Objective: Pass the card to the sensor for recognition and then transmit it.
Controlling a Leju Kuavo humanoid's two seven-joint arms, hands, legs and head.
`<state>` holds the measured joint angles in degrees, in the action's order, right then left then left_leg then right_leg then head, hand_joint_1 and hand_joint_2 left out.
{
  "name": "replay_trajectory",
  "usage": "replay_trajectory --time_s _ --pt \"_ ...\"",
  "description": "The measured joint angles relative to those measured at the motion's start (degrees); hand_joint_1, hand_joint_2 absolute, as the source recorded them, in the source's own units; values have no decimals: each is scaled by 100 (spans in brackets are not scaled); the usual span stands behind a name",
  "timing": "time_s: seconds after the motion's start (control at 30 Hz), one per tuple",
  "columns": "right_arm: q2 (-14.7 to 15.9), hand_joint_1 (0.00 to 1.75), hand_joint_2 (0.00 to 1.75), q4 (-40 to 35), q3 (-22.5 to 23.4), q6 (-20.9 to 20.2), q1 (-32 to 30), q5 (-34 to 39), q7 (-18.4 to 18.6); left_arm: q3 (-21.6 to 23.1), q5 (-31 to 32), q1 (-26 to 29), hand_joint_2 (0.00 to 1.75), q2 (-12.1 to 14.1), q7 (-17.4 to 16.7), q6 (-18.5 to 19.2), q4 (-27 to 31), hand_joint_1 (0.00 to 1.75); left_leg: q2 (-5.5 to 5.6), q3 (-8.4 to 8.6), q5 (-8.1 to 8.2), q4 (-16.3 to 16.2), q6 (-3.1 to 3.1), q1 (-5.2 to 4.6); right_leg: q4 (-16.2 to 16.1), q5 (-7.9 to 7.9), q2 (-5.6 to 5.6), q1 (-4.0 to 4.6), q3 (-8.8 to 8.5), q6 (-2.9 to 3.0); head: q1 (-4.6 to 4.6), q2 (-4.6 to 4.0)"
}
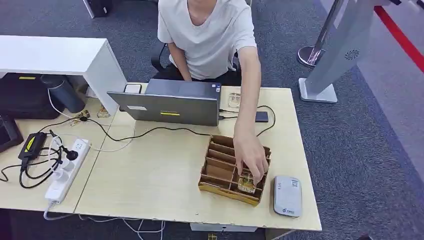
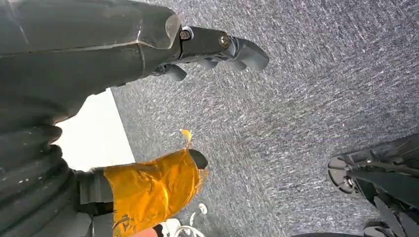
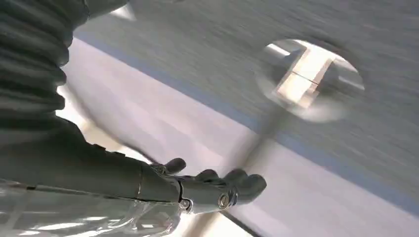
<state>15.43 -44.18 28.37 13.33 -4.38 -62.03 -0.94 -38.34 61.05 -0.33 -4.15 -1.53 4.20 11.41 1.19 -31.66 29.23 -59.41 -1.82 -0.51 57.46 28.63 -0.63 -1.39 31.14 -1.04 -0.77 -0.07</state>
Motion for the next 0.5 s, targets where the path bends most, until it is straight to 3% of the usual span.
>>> replay_trajectory --time_s 0.23,0.5 --pt "26 0 175 -1312 -357 164 144 234 -699 2 50 2 175 0 107 42 0 0 12 1 -5 -1 -6 -1 0 -3 8 -1 -6 -3 0 0" --pt "243 0 175 -2200 -1003 368 399 606 -817 4 83 -9 175 -9 153 61 0 0 15 2 -6 -1 -6 0 0 -2 10 0 -5 -3 -2 0"
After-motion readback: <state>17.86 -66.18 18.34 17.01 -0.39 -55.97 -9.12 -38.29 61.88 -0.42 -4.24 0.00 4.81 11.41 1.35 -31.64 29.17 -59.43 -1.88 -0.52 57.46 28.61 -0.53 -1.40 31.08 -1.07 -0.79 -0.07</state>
